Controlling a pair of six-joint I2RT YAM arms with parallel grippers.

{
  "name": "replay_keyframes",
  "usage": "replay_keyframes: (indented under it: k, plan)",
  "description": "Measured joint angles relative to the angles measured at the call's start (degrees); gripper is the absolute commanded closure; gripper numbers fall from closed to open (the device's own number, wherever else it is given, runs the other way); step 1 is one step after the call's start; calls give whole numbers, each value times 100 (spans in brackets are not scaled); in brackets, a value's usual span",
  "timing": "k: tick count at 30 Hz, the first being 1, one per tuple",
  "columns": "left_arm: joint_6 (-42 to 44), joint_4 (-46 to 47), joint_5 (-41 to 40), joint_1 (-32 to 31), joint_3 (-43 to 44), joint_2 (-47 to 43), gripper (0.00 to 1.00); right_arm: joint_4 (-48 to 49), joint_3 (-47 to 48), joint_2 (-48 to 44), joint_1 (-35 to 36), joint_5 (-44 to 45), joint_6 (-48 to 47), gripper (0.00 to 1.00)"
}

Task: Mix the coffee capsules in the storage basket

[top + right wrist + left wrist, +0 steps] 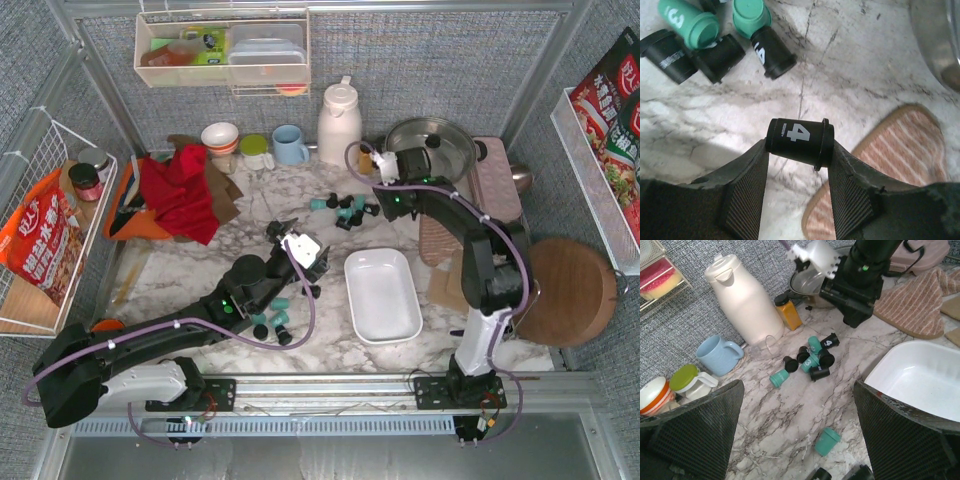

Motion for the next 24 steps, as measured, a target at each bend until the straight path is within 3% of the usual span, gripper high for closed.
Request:
replay_keyframes:
  k: [6,16,19,24]
  plan:
    - [-17,-17,24,0,0,-35,1,-33,-874,-1298,157,227,345,50]
    - [-68,-15,216,-33,2,-120,1,24,-3121,-3773,1191,487,1517,45]
    - [-87,-17,299,-59,2,-116,1,118,-3582,-4098,1416,533,1910,43]
    - [-87,-20,304,-81,4,-42,1,232,-3877,-3886,1652,529,2245,40]
